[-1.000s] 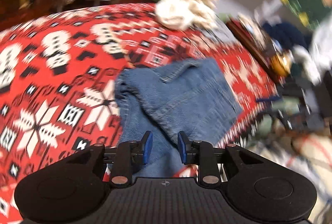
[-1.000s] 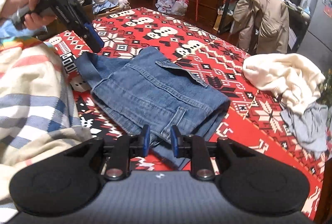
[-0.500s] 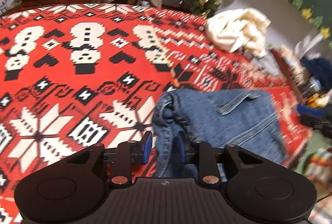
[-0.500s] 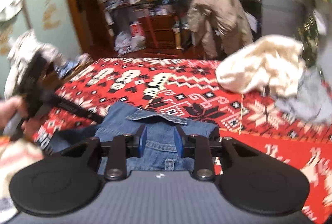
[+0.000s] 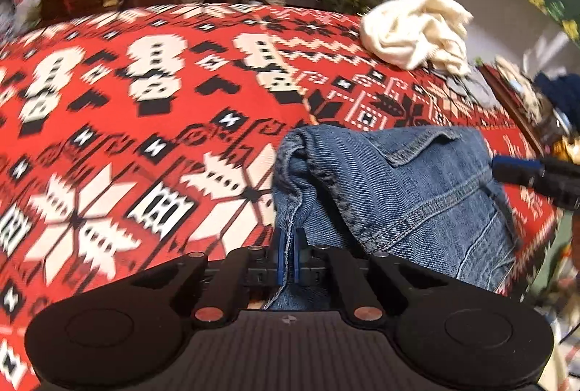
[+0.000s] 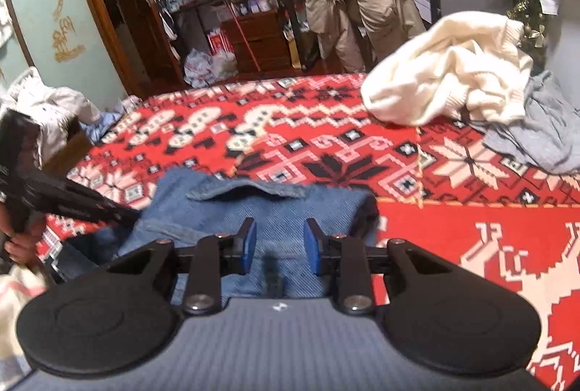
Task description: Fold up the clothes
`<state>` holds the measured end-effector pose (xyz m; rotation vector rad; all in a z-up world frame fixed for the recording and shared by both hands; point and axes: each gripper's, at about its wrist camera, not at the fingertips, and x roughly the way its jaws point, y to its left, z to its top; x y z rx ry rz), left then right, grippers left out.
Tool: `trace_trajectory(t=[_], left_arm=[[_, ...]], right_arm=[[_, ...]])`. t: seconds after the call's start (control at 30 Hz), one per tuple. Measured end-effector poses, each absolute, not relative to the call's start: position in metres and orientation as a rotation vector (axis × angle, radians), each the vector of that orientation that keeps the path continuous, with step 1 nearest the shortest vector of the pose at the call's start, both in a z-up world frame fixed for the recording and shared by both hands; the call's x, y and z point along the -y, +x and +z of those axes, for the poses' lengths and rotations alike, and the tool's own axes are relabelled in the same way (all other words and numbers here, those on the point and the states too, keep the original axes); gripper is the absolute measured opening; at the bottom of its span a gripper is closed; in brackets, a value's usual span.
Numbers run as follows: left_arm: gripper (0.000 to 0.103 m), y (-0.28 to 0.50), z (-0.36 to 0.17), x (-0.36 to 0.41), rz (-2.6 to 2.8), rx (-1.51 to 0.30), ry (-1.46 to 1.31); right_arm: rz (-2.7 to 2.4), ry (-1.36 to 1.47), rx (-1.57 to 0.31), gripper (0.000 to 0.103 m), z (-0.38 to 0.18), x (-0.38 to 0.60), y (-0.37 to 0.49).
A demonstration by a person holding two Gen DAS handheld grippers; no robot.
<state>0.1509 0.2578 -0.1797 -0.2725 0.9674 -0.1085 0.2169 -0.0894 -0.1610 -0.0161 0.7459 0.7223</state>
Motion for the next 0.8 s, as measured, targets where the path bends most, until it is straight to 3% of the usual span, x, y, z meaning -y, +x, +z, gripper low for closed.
trace_trajectory(t=[0.07,0.17,0.27,0.33,0.37,0.4,0.47,0.57,0.8], left_arm=[[0.006,0.150,-0.182,-0.268,-0.104,-0.986,-0.342],[0.014,0.150,-0.183,-0.279,-0.085,-1.003,-0.422],[0.014,0.144,-0.171,-0.278,-0.067,-0.951,-0.403],[0.022,0.149,-0.165,-0.270,-0.064,-0.922,-0.346],[0.034,0.154,-0.164,-0.265,-0.064,-0.921,-0.314],[0.037,0.159,-0.163,-0.260,-0.064,-0.921,-0.282],[0.037,0.169,-0.161,-0.250,-0.065,-0.918,-0.218],[0.036,0.182,-0.170,-0.240,-0.048,-0.955,-0.147],[0.028,0.196,-0.177,-0.248,-0.027,-0.934,-0.204]], right_arm=[[0.696,-0.022,-0.754,0.031,-0.167,0.094,0.219],[0.667,0.003,-0.757,0.031,-0.171,0.101,0.225],[0.651,0.016,-0.741,0.031,-0.169,0.105,0.228],[0.644,0.023,-0.729,0.031,-0.167,0.107,0.230],[0.645,0.039,-0.737,0.031,-0.167,0.108,0.232],[0.646,0.054,-0.745,0.032,-0.168,0.109,0.234],[0.648,0.084,-0.760,0.033,-0.170,0.111,0.239],[0.656,0.148,-0.795,0.045,-0.174,0.113,0.246],[0.680,0.231,-0.841,0.045,-0.192,0.105,0.264]])
